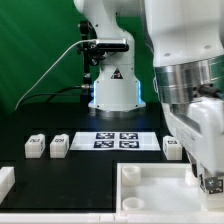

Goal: Assemble one leg

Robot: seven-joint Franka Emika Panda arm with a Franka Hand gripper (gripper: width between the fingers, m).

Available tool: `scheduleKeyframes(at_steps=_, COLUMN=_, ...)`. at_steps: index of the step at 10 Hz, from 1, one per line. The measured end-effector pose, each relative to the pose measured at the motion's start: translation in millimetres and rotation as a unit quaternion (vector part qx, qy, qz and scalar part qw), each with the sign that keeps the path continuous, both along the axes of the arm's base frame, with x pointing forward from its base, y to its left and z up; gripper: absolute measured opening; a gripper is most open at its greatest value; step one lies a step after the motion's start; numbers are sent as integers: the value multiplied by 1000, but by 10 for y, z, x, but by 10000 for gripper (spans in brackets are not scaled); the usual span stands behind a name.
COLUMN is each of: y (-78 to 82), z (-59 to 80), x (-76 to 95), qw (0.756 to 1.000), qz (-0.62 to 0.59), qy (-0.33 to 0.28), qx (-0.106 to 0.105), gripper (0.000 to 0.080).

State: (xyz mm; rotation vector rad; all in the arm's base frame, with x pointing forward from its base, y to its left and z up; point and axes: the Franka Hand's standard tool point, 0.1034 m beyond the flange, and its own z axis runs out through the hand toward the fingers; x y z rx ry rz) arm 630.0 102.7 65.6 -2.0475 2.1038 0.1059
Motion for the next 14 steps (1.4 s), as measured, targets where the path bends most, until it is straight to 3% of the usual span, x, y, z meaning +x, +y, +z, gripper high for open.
scheduleKeyframes(at_steps=1, y=10, z=-2, x=-7, qw=999, qz=-52, qy=12, qx=7, gripper=294)
scheduleKeyframes(at_steps=2, y=9, z=-6, x=-9, qw=1000, qz=-28, qy=7, qx=4, gripper=311)
scheduleKeyframes(at_steps=3, y=9, z=-8, x=-9, qw=1000, qz=-6, qy=3, qx=2, gripper=489)
scheduleKeyframes(at_steps=4, y=7, z=-2, x=2, qw=999, qz=34, qy=-7, qx=-5, gripper=489)
scheduleKeyframes(at_steps=5, y=7, z=0, x=6, qw=999, qz=52, qy=-11, qx=-7, gripper=606)
scheduleKeyframes(at_steps=6, y=7, z=0, x=6, qw=999, qz=52, qy=-11, qx=-7, gripper=636)
scheduleKeyframes(at_steps=14, y=7, z=0, x=6, qw=999, qz=52, qy=-11, qx=-7, gripper=649)
